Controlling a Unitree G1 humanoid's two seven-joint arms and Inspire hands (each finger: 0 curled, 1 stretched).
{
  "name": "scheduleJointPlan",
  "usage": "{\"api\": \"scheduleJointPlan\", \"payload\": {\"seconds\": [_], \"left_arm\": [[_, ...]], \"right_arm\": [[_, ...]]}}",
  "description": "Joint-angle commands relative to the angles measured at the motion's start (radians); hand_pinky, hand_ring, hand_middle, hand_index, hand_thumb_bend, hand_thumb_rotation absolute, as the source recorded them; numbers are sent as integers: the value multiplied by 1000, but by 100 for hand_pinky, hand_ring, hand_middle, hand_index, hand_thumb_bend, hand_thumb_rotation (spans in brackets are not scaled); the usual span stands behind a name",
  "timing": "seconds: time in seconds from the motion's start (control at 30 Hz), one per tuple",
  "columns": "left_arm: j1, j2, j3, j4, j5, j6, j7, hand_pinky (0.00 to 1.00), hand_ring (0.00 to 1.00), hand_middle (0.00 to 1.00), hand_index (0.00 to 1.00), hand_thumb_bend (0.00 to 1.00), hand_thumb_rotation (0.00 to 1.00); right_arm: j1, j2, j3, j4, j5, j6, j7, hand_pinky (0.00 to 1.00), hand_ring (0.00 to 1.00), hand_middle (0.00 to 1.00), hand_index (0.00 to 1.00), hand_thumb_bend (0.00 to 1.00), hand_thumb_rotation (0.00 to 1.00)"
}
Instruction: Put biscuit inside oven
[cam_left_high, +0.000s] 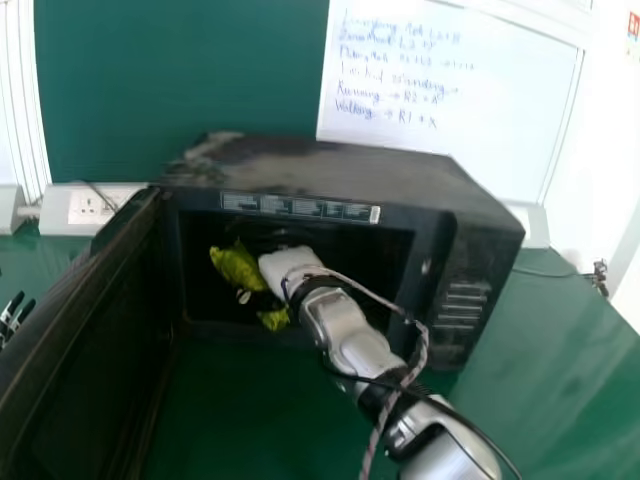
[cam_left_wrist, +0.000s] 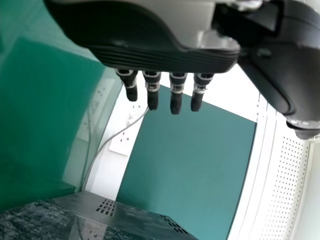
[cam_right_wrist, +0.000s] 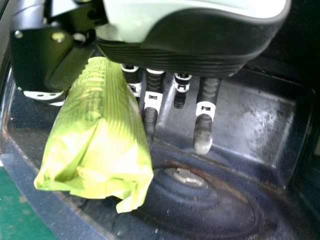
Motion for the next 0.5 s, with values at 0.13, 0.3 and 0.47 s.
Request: {"api": "scheduleJointPlan", "payload": {"seconds": [0.13,0.3,0.47], "left_arm": [[-3,-4,-2,-5,2,-7,-4,81,85,86,90,90,78],[-1,-5,-2,-6,-5,-10,-10,81,85,86,90,89,79],[1,-6,-2,-11,-9,-5,-10,81,85,86,91,88,79]], "right_arm": [[-82,24,29,144,31,-45,-101,16,23,47,67,57,0],[-110,37,46,218,48,-67,-150,16,24,47,63,57,0],[-127,48,57,281,68,-98,-198,23,30,47,63,57,0]]}}
